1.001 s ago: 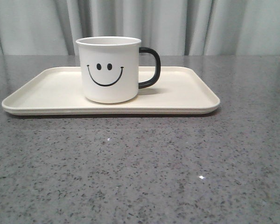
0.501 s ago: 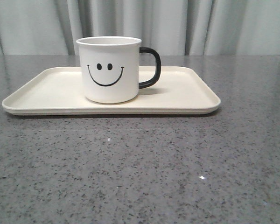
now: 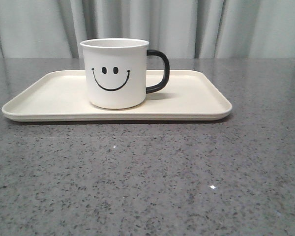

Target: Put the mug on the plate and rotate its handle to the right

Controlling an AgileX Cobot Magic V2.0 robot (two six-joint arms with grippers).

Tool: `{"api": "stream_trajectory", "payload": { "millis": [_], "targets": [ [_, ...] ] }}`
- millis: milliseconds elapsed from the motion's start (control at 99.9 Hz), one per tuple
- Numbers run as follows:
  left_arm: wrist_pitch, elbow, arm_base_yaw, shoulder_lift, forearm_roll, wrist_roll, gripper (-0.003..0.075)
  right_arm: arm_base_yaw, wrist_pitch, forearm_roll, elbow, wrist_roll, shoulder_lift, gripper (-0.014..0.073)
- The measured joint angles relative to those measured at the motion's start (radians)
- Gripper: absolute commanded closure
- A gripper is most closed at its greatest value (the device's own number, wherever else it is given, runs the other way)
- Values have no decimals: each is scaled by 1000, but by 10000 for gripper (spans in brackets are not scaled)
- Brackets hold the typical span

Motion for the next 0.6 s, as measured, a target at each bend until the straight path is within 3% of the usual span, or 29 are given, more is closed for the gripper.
{"api": "stream_trajectory", "payload": {
  "millis": [340, 471, 601],
  "targets": [
    [-66, 30, 0, 23, 17, -5, 740, 0, 0, 0, 0, 0, 0, 713],
    [-259, 167, 0, -78, 10, -5, 740, 0, 0, 0, 0, 0, 0, 713],
    [-524, 457, 0, -272, -44, -5, 740, 0, 0, 0, 0, 2, 0, 713]
  ]
}}
